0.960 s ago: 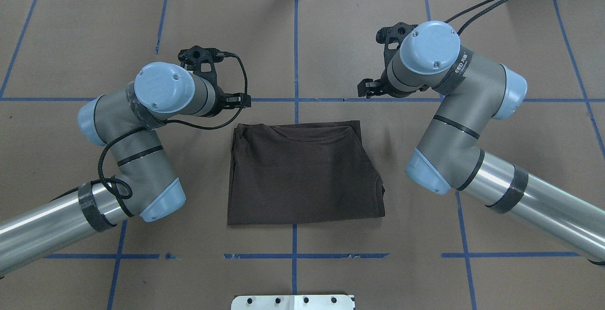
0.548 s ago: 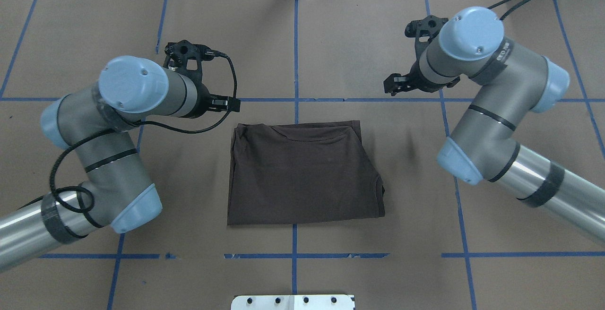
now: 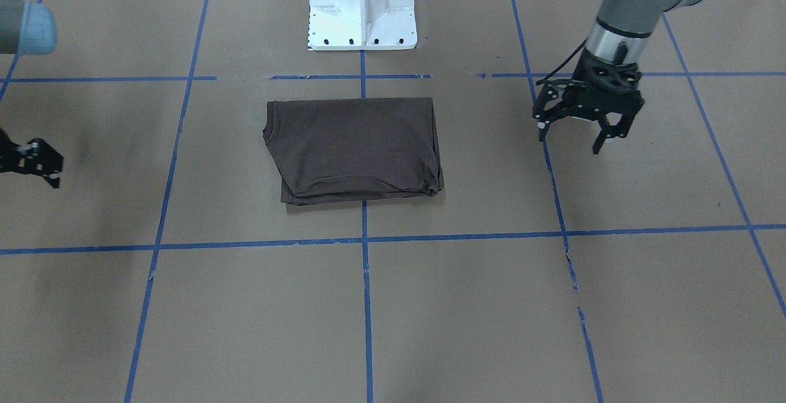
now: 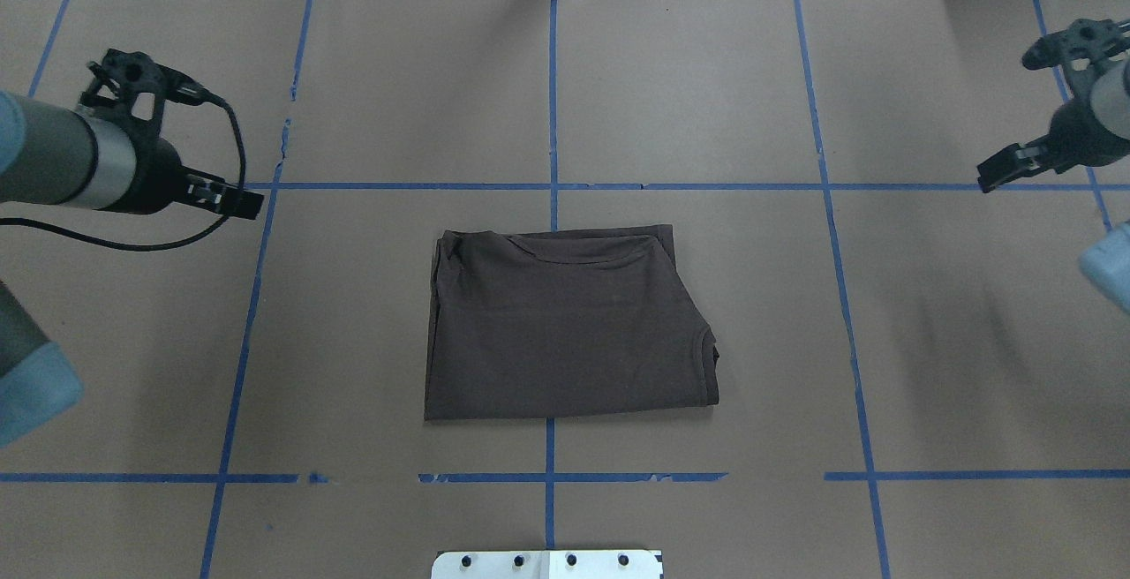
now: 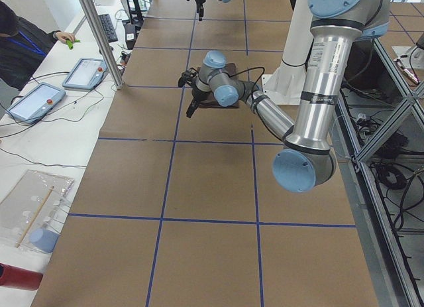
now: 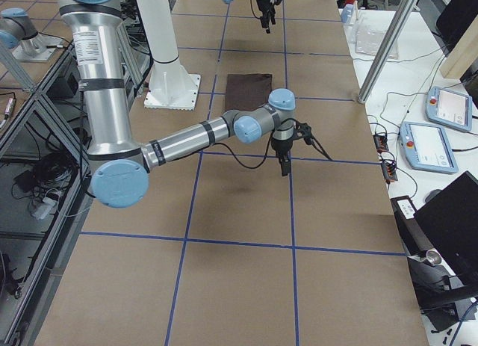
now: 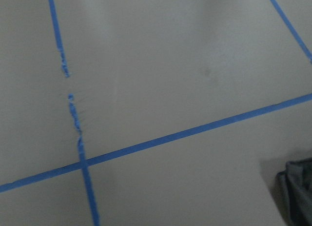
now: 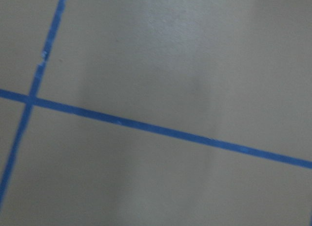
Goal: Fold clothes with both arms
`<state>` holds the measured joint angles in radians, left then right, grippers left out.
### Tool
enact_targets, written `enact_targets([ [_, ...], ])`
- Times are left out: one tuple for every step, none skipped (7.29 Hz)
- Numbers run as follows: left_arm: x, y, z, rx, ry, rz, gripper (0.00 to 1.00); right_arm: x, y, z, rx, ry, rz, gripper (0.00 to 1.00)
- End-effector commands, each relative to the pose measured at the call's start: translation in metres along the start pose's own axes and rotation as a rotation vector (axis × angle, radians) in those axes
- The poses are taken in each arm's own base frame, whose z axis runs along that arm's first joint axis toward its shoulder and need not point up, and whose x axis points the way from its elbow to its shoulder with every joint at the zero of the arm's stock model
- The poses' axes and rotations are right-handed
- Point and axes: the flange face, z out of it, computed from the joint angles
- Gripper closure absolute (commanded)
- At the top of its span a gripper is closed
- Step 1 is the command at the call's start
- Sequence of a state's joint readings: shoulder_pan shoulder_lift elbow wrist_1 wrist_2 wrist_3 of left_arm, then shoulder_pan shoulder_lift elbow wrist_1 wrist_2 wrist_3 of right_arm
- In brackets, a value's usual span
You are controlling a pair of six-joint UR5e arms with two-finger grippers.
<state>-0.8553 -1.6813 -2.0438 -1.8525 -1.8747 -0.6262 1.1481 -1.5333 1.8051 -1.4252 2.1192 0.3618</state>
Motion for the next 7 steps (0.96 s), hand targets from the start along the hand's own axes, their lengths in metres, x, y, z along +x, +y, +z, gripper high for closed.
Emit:
enact_targets([
  [-0.132, 0.024, -0.045, -0.06, -0.012, -0.014, 0.0, 0.092, 0.086, 0.017, -0.019, 0.008, 0.039, 0.0],
  [-0.187, 0.058, -0.031, -0.139, -0.04, -0.119, 0.0, 0.126, 0.108, 0.019, -0.026, 0.005, 0.105, 0.0],
  [-0.225, 0.081, -0.026, -0.175, -0.037, -0.179, 0.0, 0.138, 0.131, 0.018, -0.059, -0.083, 0.151, 0.0],
  [-0.27, 0.112, -0.055, -0.17, -0.005, -0.17, 0.0, 0.161, 0.151, 0.005, -0.04, -0.111, 0.209, 0.0],
  [-0.312, 0.147, -0.07, -0.185, 0.078, -0.121, 0.0, 0.181, 0.175, -0.013, -0.011, -0.102, 0.19, 0.0],
  [-0.333, 0.188, -0.067, -0.216, 0.145, -0.15, 0.0, 0.182, 0.185, -0.023, -0.032, -0.1, 0.188, 0.0],
  [-0.344, 0.208, -0.058, -0.25, 0.143, -0.189, 0.0, 0.18, 0.182, -0.037, -0.086, -0.092, 0.197, 0.0],
])
